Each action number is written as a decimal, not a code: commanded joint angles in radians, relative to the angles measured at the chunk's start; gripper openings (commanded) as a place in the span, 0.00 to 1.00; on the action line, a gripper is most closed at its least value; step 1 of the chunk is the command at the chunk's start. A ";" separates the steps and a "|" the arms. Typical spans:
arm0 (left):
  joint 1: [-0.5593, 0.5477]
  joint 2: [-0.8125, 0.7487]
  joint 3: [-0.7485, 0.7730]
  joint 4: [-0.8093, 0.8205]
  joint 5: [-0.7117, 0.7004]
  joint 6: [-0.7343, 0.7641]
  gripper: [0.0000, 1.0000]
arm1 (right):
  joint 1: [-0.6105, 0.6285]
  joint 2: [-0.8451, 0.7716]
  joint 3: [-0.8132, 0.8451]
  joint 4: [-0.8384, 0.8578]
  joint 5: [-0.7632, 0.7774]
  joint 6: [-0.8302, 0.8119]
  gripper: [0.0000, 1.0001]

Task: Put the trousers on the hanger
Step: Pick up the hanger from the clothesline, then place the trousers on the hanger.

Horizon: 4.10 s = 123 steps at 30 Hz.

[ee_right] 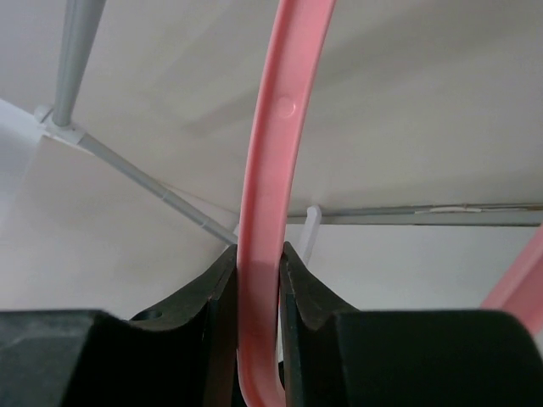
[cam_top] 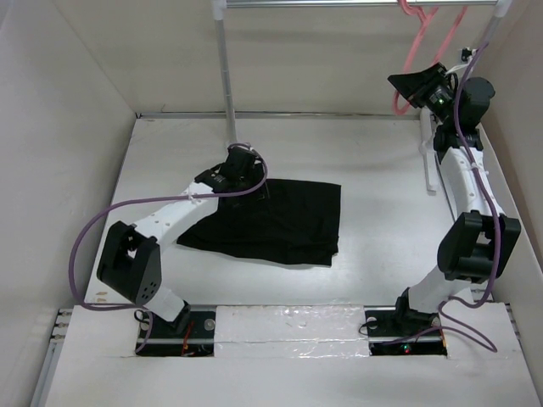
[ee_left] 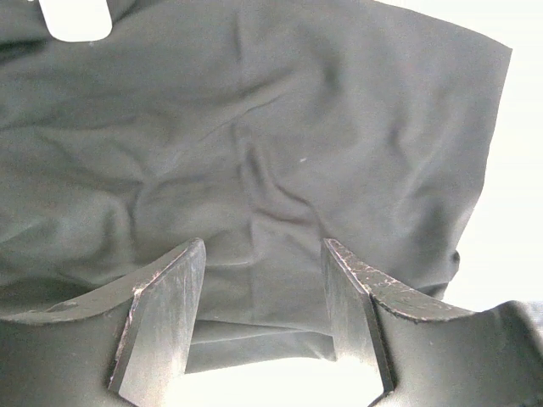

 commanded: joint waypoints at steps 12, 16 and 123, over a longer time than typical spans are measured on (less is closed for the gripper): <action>-0.047 -0.097 0.282 -0.066 0.056 0.020 0.53 | 0.008 -0.181 -0.155 0.306 -0.120 0.047 0.06; -0.047 -0.085 0.331 -0.057 0.083 0.030 0.53 | -0.014 -0.195 -0.298 0.527 -0.162 0.195 0.03; -0.403 0.210 0.339 0.402 -0.307 -0.530 0.56 | 0.209 -0.792 -0.715 -0.649 -0.010 -0.546 0.00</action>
